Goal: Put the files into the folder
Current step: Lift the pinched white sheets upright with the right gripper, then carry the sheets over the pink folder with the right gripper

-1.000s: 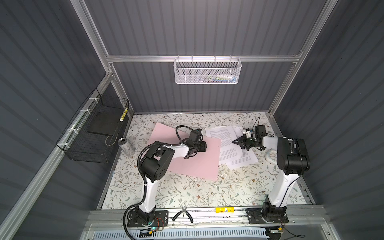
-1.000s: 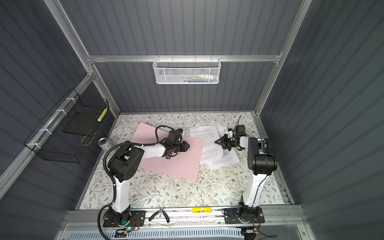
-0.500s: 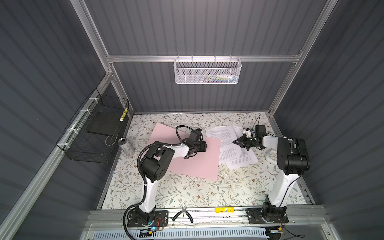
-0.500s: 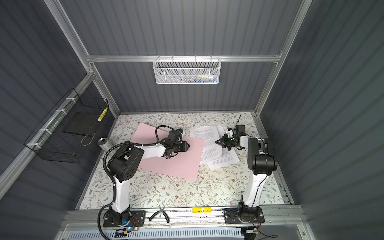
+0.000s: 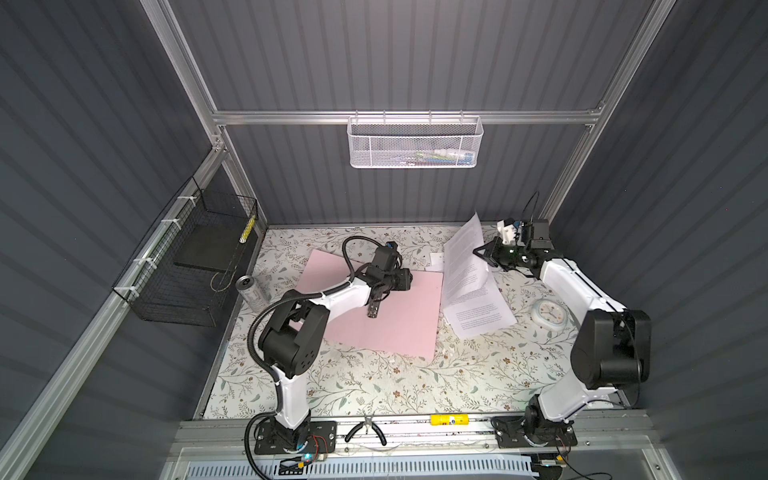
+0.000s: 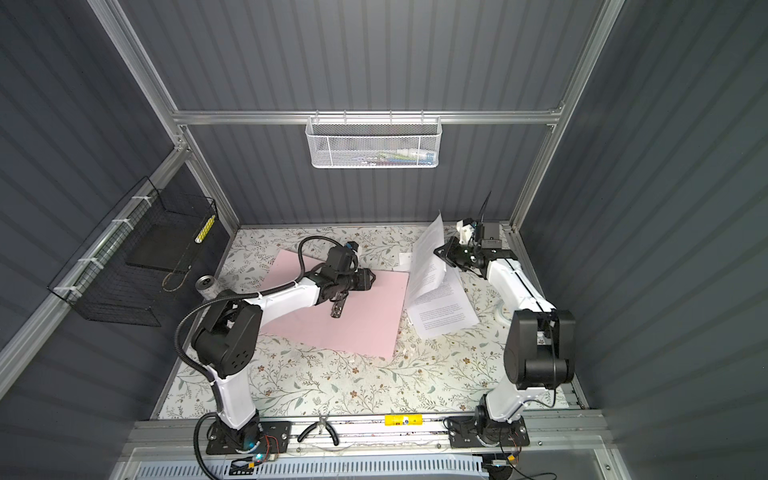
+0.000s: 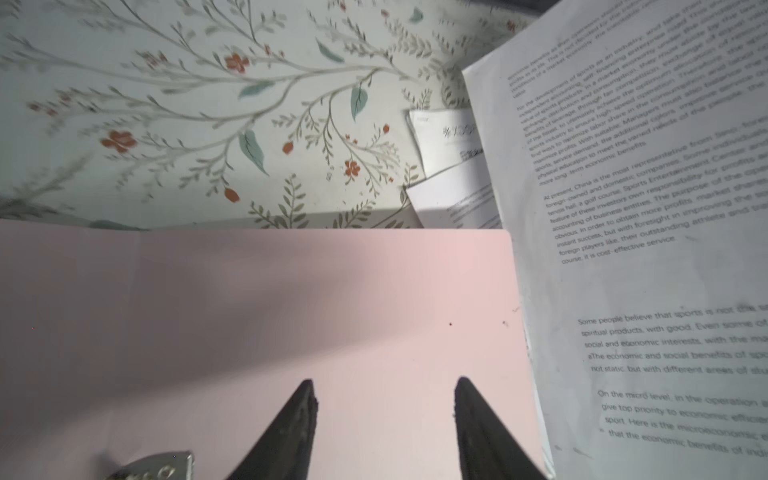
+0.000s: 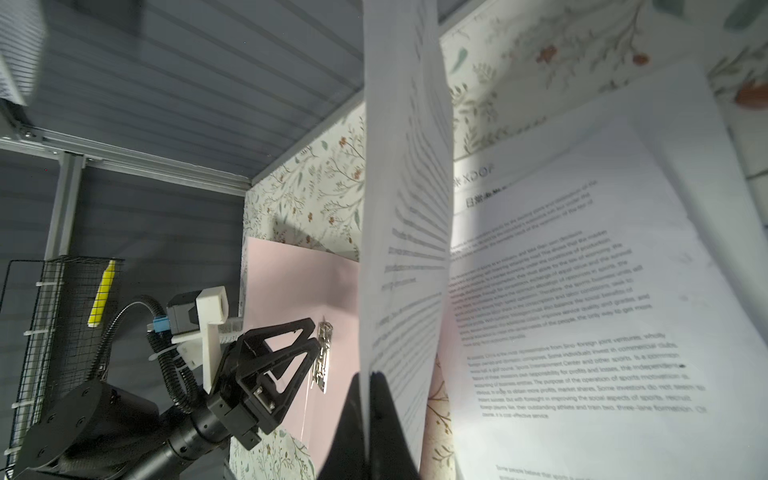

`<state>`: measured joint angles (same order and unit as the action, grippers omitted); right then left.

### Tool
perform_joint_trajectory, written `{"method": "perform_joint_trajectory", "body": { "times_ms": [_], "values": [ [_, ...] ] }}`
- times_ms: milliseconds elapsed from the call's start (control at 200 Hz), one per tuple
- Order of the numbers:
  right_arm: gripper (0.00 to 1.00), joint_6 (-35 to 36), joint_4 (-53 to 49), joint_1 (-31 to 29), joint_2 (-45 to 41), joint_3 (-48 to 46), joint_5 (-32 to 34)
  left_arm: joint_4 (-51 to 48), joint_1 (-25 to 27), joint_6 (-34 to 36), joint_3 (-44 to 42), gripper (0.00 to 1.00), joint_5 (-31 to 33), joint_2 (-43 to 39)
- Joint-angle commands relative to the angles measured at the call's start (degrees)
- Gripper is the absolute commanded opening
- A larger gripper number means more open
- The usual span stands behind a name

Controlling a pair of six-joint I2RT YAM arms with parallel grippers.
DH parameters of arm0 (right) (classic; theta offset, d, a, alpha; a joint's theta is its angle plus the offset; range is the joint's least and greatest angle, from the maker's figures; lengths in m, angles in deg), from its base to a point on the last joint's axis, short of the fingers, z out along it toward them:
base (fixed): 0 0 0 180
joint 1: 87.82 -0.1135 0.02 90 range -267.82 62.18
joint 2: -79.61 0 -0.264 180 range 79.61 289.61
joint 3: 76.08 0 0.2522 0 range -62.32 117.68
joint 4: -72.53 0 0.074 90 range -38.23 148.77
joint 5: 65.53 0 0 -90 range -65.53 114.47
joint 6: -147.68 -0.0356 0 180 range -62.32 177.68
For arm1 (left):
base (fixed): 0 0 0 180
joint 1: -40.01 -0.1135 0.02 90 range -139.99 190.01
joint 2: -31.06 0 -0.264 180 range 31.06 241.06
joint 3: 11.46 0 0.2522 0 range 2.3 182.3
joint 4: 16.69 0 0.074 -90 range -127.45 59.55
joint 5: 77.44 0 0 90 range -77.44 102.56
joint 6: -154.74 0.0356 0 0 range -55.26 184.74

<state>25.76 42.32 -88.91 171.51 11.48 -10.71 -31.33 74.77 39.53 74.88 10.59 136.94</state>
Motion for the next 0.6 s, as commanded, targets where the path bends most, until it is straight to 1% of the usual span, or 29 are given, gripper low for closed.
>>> {"method": "perform_joint_trajectory", "body": {
  "times_ms": [0,85,195,325,490,595],
  "values": [
    [0.0,0.71,-5.29,-1.29,-4.4,2.93,6.08,-1.38,-0.66,1.81,-3.21,0.56,2.91,-6.68],
    [0.0,3.05,-9.89,-3.46,-6.69,7.29,9.42,1.14,-0.84,1.68,-7.94,0.56,4.7,-12.18],
    [0.0,2.8,-10.11,-5.16,-9.48,9.98,9.68,0.91,-0.93,0.92,-12.31,0.55,6.59,-17.55],
    [0.0,0.76,-8.37,-7.71,-10.6,12.3,7.31,-2.53,-0.85,-0.19,-16.39,0.54,8.03,-22.2],
    [0.0,-1.25,-6.14,-14.84,-9.36,14.03,5.35,-5.34,-0.93,-2.55,-23.71,0.54,12.67,-31.59],
    [0.0,-2.27,-1.75,-19.08,-7.01,14.48,4.25,-8.74,-0.93,-2.27,-25.02,0.54,14.26,-36.62]
  ]
}}
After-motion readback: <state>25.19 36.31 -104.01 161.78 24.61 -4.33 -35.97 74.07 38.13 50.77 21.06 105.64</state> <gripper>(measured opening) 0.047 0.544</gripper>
